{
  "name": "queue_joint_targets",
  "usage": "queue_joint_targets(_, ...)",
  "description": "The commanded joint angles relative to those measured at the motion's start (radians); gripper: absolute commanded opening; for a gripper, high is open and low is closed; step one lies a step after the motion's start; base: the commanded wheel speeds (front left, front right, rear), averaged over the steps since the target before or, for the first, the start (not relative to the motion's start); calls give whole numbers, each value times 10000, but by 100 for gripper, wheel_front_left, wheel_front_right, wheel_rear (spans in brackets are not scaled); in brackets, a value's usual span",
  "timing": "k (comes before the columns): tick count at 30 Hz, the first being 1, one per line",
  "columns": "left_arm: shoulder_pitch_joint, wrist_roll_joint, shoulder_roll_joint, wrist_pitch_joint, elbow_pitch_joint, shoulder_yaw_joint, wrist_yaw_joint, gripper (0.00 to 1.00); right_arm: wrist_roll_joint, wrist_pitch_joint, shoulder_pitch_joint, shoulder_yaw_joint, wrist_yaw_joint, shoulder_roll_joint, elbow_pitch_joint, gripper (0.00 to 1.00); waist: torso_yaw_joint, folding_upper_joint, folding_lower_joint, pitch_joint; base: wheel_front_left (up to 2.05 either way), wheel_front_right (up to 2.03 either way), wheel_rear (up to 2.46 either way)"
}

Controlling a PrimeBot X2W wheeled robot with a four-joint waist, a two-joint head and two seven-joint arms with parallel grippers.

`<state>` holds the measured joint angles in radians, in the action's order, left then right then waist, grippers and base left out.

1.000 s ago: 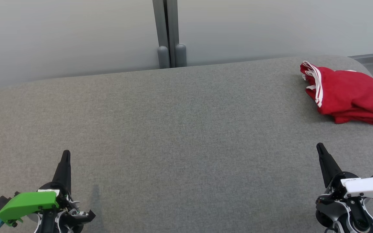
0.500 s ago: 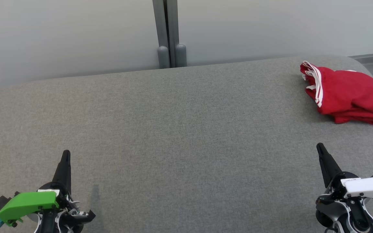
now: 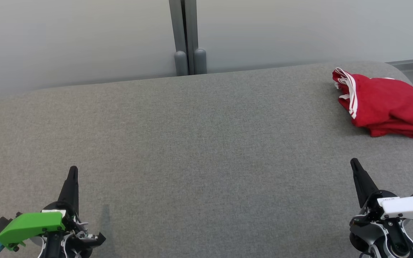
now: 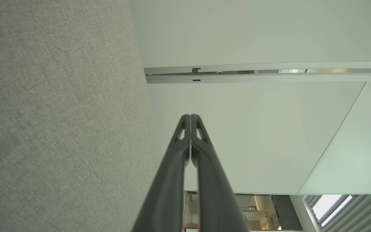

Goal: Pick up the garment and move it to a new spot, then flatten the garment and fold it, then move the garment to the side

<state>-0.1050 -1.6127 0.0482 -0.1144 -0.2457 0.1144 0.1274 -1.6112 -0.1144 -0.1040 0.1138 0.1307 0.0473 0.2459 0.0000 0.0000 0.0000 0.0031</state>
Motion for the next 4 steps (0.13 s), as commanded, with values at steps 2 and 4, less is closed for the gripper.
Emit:
queue_joint_targets(2, -88, 6, 46, -36, 15, 29, 67, 0, -36, -27, -83, 19, 0, 56, -39, 0, 0, 0, 0, 0, 0, 0, 0)
queue_joint_targets(4, -88, 6, 45, -37, 14, 30, 67, 0, -36, -27, -83, 19, 0, 56, -39, 0, 0, 0, 0, 0, 0, 0, 0)
